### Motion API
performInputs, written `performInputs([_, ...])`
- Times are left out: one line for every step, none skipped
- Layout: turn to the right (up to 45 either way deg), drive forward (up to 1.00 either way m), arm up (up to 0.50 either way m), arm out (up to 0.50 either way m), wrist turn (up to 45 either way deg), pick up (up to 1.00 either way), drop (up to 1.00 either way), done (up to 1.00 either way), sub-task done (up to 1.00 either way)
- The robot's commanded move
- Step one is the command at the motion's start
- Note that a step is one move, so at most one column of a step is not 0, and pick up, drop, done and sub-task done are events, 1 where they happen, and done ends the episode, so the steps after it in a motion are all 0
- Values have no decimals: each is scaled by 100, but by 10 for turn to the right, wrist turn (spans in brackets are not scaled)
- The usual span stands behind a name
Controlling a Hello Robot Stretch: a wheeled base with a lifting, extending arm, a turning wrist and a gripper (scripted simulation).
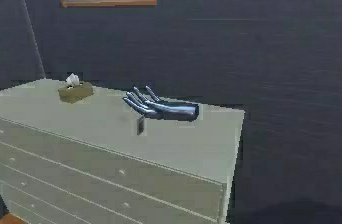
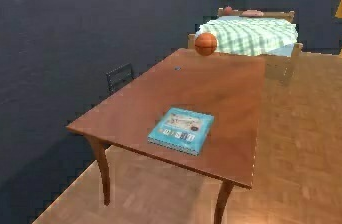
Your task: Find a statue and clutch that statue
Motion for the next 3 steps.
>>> performInputs([450,0,0,0,0,0,0,0,0])
performInputs([0,50,0,0,0,0,0,0,0])
performInputs([-120,0,0,0,0,0,0,0,0])
